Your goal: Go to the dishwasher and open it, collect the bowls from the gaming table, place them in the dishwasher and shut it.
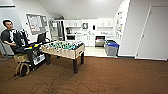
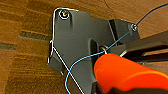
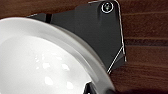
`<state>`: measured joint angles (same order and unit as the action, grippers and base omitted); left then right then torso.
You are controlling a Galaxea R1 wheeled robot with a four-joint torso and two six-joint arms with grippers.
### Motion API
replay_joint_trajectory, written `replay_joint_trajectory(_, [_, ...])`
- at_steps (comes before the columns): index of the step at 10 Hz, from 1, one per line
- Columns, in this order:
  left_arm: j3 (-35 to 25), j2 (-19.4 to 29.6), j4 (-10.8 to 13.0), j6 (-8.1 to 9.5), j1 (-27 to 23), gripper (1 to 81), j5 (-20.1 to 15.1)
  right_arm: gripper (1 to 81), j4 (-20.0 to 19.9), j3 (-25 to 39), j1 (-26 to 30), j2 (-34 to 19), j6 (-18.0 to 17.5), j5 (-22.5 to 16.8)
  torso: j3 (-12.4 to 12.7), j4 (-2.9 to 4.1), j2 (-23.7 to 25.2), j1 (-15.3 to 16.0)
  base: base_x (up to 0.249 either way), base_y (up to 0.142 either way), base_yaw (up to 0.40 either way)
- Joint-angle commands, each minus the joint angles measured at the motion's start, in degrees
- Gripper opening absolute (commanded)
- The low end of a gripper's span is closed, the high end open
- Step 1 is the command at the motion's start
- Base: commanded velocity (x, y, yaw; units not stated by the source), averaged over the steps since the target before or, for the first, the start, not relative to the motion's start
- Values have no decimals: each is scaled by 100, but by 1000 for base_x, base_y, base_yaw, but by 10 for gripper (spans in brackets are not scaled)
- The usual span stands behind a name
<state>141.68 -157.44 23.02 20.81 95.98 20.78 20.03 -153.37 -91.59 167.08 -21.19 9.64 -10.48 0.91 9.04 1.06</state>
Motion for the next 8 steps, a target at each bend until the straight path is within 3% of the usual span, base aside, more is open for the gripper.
replay_joint_trajectory(1, [-9, 116, 98, -24, -153, 10, -162, 10, 63, 19, 277, -59, 18, -138, 0, 0, 0, 0, 133, 0, 0])
replay_joint_trajectory(5, [-9, 134, 98, -16, -136, 10, -127, 10, 71, 19, 268, -67, 27, -138, 0, 0, 0, -2, 133, 0, 0])
replay_joint_trajectory(8, [-218, 326, 106, -7, -39, 10, 145, 10, 71, 19, 250, -94, 27, -129, 0, 0, 0, 0, 130, 0, 0])
